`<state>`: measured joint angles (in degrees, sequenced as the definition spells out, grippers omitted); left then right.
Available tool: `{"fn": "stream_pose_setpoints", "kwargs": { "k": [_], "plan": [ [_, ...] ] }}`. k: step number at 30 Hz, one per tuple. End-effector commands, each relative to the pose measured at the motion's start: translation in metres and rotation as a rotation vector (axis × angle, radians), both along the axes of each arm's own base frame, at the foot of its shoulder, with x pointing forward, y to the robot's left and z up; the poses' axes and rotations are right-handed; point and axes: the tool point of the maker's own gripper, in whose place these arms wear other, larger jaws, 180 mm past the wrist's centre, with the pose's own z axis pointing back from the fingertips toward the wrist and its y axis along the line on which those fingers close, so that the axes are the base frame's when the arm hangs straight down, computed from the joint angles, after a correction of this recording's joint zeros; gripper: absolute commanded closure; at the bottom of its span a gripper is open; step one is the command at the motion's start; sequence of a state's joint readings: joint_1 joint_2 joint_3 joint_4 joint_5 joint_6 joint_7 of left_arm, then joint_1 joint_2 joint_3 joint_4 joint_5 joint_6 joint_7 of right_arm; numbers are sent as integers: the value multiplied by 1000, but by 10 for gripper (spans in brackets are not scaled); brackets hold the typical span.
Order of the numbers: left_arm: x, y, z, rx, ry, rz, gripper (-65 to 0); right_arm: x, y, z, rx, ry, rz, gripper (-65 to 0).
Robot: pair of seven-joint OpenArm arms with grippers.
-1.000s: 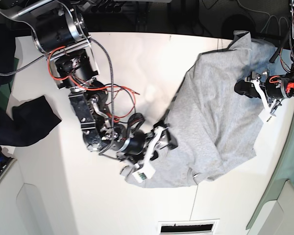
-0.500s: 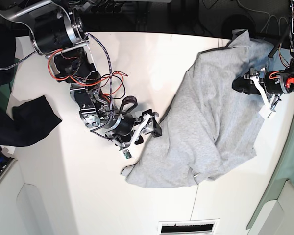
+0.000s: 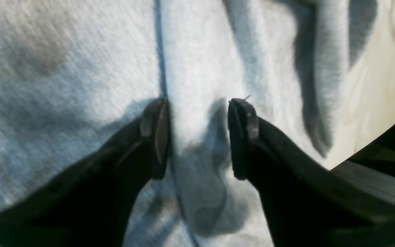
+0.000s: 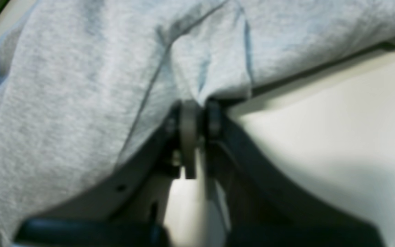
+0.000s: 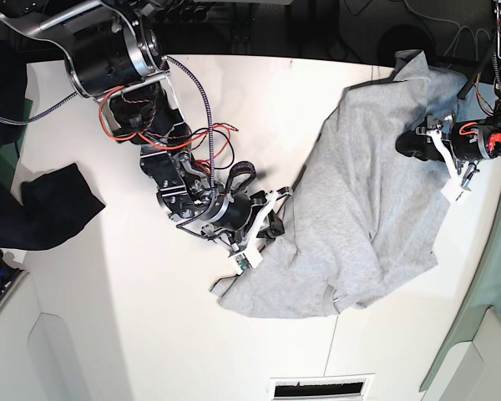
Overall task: Layout the t-shirt on the table in an organized manner, then fold the t-shirt properly
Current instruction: 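Grasp the shirt hem with the right gripper and drag it inward, then drag the held fabric with the right gripper away from the left gripper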
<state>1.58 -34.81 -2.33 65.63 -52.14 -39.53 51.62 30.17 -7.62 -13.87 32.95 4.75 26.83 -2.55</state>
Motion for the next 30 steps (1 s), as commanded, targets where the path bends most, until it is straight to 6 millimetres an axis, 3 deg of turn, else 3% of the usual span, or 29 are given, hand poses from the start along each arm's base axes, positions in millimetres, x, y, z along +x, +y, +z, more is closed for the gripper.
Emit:
{"fn": "stream_pose_setpoints", "kwargs": {
  "k": [1, 7, 15, 19, 24, 28, 30],
  "plan": [
    [6, 7, 8, 17, -23, -10, -301, 17, 12, 30, 58, -75, 15, 0],
    [5, 9, 7, 27, -20, -14, -302, 26, 8, 59, 82, -162, 51, 0],
    [4, 12, 5, 52, -12, -23, -301, 29, -29, 111, 100, -269, 22, 0],
    [5, 12, 6, 50, -22, -19, -302, 22, -49, 123, 73, -265, 31, 0],
    [7, 11, 6, 47, -31, -16, -302, 10, -76, 128, 54, -245, 25, 0],
    [7, 11, 7, 46, -32, -15, -301, -2, -89, 112, 73, -138, -8, 0],
    [7, 11, 7, 46, -32, -15, -302, -8, -95, 105, 100, -102, -32, -32]
  ]
}}
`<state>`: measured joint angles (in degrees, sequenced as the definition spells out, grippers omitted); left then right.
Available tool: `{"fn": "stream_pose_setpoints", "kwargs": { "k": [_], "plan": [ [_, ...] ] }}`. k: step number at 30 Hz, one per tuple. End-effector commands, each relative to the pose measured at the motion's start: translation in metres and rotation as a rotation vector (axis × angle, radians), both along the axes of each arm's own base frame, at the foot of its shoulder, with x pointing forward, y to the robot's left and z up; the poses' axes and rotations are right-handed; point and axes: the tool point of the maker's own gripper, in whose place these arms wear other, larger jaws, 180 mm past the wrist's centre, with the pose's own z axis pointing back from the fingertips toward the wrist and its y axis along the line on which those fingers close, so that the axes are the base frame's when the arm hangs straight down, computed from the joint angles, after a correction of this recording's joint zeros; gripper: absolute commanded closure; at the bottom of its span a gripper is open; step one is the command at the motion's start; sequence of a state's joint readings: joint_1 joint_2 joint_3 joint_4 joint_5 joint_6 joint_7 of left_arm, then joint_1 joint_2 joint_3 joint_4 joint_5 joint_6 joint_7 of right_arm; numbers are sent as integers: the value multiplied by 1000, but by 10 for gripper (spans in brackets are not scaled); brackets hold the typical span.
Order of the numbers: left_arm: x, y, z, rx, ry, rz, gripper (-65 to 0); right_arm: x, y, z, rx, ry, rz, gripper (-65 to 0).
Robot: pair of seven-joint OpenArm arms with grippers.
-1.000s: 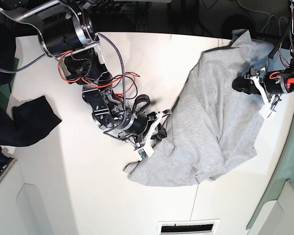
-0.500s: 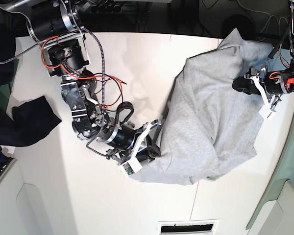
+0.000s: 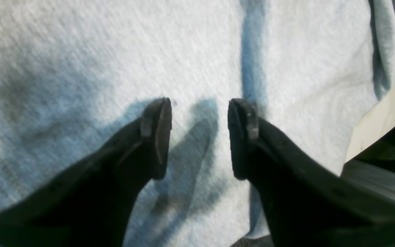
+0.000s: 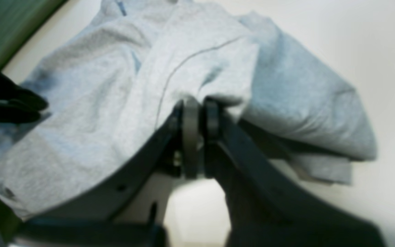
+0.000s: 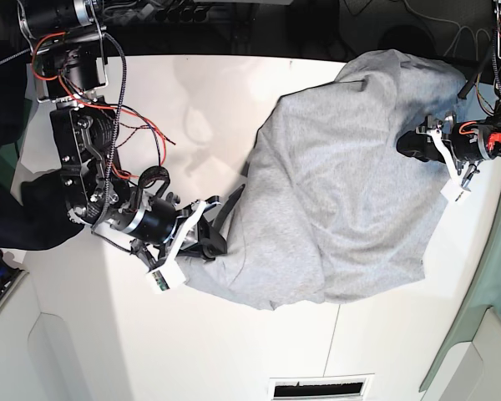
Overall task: Layout the t-shirt on the table in an organized manner, then fold the t-shirt properly
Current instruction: 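Drag the held fabric with the right gripper away from the left gripper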
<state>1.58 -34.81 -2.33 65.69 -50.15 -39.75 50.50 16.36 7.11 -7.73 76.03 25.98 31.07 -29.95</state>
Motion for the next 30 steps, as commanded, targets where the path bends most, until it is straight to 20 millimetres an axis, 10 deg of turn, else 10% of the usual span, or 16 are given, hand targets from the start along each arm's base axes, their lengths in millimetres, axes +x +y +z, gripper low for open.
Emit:
{"fn": "stream_pose_setpoints", "kwargs": {
  "k": [1, 12, 19, 30],
  "plan": [
    [7, 8, 8, 21, -26, -5, -302, 6, 0, 15, 50, -35, -14, -32],
    [8, 8, 9, 18, -32, -2, -302, -29, 0, -19, 96, 70, -40, -42],
    [8, 8, 9, 18, -33, -2, -302, -48, 0, -35, 100, 113, -42, -192],
    [9, 8, 9, 17, -36, -1, -301, -46, -4, -35, 86, 70, -61, -191]
  ]
}}
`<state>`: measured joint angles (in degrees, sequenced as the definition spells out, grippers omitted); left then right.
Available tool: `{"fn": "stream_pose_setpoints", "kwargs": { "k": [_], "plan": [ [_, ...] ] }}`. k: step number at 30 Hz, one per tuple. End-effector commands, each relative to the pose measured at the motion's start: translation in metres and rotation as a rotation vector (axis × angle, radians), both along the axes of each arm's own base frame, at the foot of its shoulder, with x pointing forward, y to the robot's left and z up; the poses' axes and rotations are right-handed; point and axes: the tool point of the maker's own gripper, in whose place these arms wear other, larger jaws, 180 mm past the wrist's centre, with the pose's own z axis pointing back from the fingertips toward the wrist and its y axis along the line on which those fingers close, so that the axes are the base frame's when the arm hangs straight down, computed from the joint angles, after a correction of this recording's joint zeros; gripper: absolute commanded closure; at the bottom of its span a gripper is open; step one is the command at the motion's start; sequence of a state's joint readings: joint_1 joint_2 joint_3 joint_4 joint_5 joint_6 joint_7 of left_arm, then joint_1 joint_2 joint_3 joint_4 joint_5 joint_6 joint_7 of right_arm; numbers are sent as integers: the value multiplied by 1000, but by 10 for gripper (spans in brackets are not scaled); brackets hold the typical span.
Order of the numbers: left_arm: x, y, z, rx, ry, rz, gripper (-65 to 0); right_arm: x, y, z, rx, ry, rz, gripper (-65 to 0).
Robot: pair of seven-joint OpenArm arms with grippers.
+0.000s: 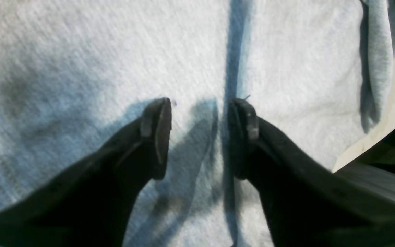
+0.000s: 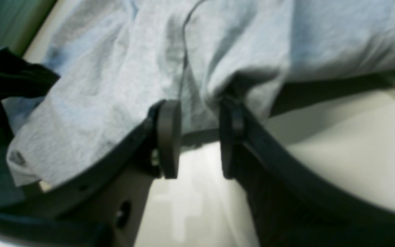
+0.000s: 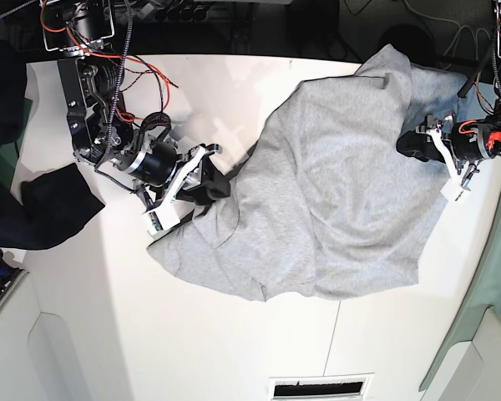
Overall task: Layout the t-shirt on the table in an organized manner, then fold the t-shirt properly
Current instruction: 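Drag the held fabric with the right gripper away from the left gripper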
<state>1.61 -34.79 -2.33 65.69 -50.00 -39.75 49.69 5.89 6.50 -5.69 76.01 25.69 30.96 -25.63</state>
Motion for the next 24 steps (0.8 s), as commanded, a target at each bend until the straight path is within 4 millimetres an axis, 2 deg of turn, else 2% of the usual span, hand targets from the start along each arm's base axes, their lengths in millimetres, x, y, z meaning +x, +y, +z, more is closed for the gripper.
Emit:
{"fn": "stream_pose_setpoints", "kwargs": {
  "k": [1, 5, 7, 9, 18, 21, 24],
  "plan": [
    [7, 8, 8, 19, -24, -5, -302, 14, 1, 19, 32, -73, -16, -191],
    [7, 8, 8, 19, -24, -5, -302, 21, 0, 28, 43, -127, -36, -185],
    [7, 8, 8, 18, -25, -4, -302, 22, -1, 28, 39, -129, -34, -117],
    [7, 8, 8, 18, -27, -4, -301, 21, -1, 27, 33, -129, -33, -7],
    [9, 8, 9, 16, -37, 0, -301, 17, -2, 29, 13, -110, -9, 0],
    [7, 10, 7, 36, -30, -8, -302, 7, -16, 38, -5, -80, -18, 0],
    [7, 12, 7, 46, -28, -12, -302, -5, -43, 60, 4, -108, -77, 0]
  ]
}}
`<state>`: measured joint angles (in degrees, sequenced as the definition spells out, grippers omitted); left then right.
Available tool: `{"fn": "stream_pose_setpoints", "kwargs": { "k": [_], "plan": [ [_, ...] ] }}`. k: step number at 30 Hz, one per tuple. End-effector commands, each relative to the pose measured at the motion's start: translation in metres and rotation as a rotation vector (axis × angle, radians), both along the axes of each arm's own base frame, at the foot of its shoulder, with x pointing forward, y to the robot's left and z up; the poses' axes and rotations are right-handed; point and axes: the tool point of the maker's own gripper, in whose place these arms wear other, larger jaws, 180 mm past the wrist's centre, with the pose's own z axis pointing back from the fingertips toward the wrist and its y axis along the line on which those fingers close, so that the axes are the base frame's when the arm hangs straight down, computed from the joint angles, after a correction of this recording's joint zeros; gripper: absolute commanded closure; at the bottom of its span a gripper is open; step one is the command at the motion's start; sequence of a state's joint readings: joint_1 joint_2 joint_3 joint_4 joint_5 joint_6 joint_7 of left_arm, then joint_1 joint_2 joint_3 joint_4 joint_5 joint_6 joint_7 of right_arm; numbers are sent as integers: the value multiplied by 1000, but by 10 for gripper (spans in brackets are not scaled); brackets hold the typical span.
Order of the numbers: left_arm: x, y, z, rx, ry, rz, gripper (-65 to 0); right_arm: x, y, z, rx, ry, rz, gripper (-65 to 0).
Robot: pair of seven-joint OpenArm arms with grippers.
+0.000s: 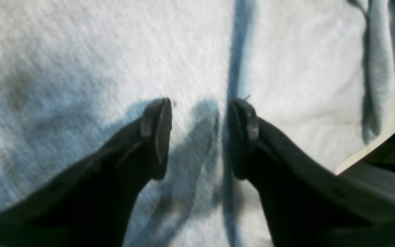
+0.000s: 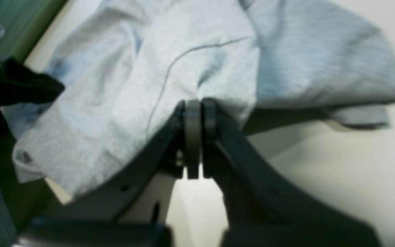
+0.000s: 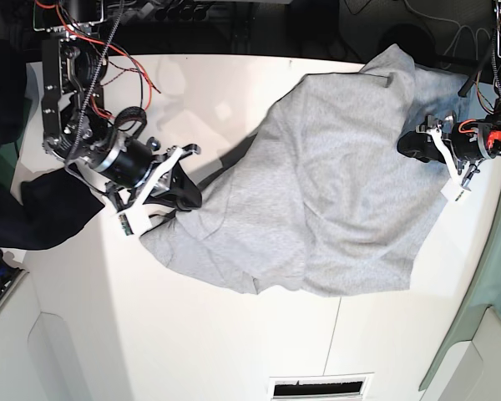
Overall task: Layout the t-shirt on the table in an organized manner, then fold the t-shirt properly
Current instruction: 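Drag the held fabric with the right gripper away from the left gripper, then grasp the shirt edges with both grippers and pull them apart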
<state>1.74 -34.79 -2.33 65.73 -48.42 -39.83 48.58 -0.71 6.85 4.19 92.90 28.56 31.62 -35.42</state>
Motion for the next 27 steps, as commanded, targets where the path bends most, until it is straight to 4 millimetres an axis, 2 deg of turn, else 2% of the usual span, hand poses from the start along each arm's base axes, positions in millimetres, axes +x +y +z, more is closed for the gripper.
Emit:
{"fn": "stream_pose_setpoints", "kwargs": {
  "k": [1, 5, 8, 13, 15, 17, 18, 20, 21, 22, 24, 27],
  "plan": [
    [7, 9, 8, 28, -19, -7, -302, 2, -11, 21, 25, -61, -27, 0],
    [7, 9, 8, 27, -19, -7, -302, -20, -53, 36, 4, -68, -83, 0],
    [6, 9, 8, 28, -19, -7, -302, -46, -85, 29, -37, -4, -118, 0],
    [6, 9, 8, 28, -19, -7, -302, -100, -142, 10, -61, 117, -248, 0],
    [7, 9, 8, 27, -20, -7, -301, -121, -153, 3, -48, 168, -283, 0],
    [7, 9, 8, 25, -24, -5, -302, -138, -154, -3, -37, 209, -292, 0],
    [9, 9, 9, 23, -30, -3, -302, -142, -154, -4, -34, 219, -293, -26],
    [10, 9, 10, 22, -37, -1, -301, -140, -153, -4, -30, 212, -295, -225],
    [11, 9, 10, 22, -37, -2, -302, -136, -153, -1, -24, 196, -298, -303],
    [11, 9, 10, 22, -38, -2, -302, -129, -153, 3, -19, 176, -300, -348],
    [13, 10, 12, 21, -43, 0, -301, -113, -153, 12, -13, 130, -300, -355],
    [24, 12, 25, -15, -77, 21, -301, -82, -153, 32, 3, 38, -302, -355]
  ]
}}
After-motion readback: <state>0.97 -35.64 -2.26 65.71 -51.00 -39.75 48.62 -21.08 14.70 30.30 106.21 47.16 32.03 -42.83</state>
